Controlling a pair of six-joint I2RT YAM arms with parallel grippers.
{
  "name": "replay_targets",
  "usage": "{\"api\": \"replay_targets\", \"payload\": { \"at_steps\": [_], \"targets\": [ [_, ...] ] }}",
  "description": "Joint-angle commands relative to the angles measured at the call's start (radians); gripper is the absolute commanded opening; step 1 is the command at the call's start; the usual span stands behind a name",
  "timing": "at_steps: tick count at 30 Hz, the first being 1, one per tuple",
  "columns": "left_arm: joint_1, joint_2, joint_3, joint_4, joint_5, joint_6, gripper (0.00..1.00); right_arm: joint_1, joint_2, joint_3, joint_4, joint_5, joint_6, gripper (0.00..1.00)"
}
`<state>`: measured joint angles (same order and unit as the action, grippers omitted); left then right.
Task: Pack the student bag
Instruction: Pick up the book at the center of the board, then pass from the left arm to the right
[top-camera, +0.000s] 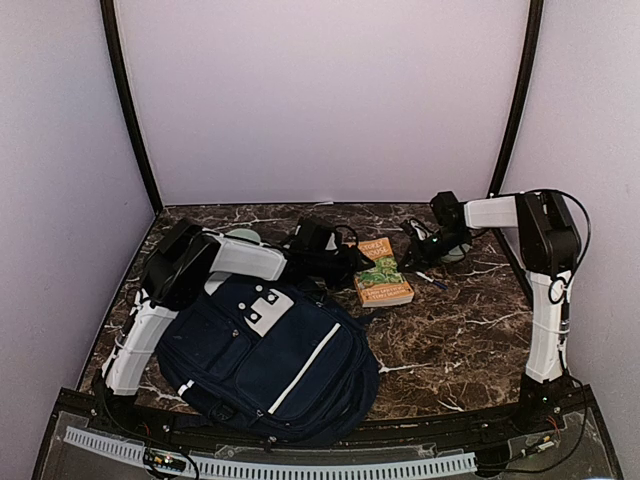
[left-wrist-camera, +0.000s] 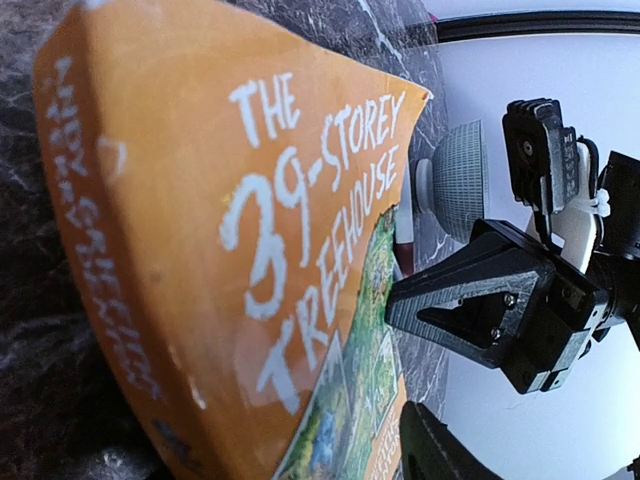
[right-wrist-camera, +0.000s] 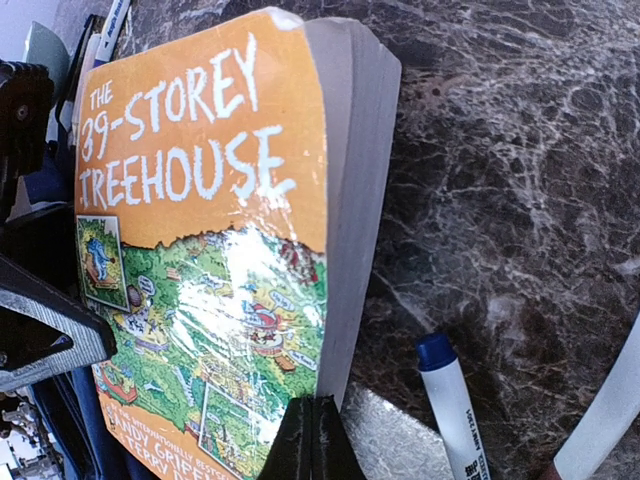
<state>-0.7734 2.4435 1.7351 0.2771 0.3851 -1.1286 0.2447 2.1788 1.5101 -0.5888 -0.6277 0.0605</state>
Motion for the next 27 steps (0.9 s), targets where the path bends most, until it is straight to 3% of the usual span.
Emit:
{"api": "replay_targets", "payload": {
  "at_steps": [1,8,11,14,18,22,27],
  "targets": [
    [-0.041,-0.017,0.032,0.136,0.054,0.011,0.52,0.083,0.149,-0.074,-0.054,0.166,-0.025,0.00],
    [-0.046,-0.132,-0.066,0.120,-0.018,0.023,0.25,0.082,0.064,-0.091,-0.046,0.146,-0.031,0.00],
    [-0.047,-0.199,-0.111,0.123,-0.026,0.051,0.12,0.083,0.005,-0.087,-0.047,0.093,-0.044,0.07],
    [-0.048,-0.274,-0.157,0.138,-0.015,0.090,0.01,0.081,-0.087,-0.085,-0.051,0.049,-0.065,0.20],
    [-0.046,-0.394,-0.198,0.098,0.011,0.201,0.00,0.072,-0.235,-0.097,-0.057,-0.056,-0.136,0.35],
    [-0.046,-0.489,-0.209,0.004,0.039,0.327,0.00,0.063,-0.377,-0.107,-0.103,-0.152,-0.268,0.42],
    [-0.047,-0.600,-0.265,-0.018,0.083,0.402,0.00,0.058,-0.567,-0.192,-0.083,-0.206,-0.380,0.58]
  ]
}}
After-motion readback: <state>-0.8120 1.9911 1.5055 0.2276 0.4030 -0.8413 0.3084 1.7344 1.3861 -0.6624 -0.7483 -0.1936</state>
